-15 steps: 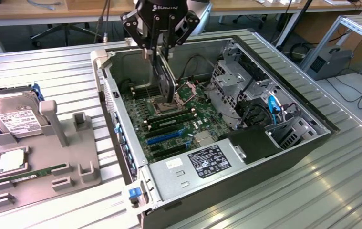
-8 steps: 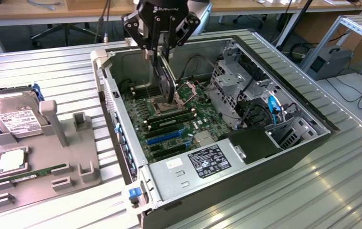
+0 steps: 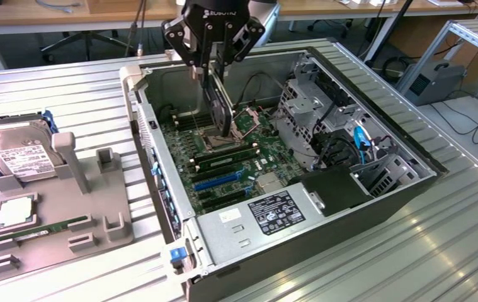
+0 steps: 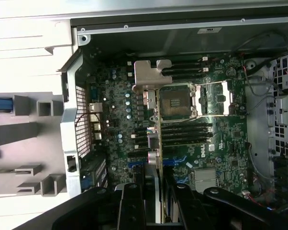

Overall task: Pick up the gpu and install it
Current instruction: 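Pick up the gpu and move the gpu toward the slot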

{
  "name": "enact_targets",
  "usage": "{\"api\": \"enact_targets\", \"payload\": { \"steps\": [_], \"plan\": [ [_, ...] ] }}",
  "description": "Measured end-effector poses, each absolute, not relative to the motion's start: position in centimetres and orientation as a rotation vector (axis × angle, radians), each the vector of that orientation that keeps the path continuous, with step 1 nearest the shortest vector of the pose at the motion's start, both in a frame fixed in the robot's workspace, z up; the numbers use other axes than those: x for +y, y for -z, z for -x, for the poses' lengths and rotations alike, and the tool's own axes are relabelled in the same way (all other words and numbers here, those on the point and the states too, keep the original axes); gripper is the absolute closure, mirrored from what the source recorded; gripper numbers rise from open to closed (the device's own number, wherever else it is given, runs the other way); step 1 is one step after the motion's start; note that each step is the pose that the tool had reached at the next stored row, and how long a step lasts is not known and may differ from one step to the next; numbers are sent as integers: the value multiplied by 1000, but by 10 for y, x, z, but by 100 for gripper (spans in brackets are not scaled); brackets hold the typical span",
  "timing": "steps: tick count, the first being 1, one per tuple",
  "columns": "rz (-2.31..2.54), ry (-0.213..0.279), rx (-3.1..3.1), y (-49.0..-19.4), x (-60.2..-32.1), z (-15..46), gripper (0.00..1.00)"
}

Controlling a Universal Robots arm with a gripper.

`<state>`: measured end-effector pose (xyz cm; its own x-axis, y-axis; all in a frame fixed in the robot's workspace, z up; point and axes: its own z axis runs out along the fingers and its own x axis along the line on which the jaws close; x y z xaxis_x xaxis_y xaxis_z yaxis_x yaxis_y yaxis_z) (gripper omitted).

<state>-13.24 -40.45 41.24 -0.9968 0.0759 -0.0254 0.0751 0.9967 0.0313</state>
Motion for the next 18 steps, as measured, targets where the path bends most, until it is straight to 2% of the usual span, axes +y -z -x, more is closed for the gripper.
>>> {"api": "enact_targets", "payload": {
  "steps": [18],
  "plan": [
    [-118, -47, 3112, -409, -405, 129, 73]
  ]
}}
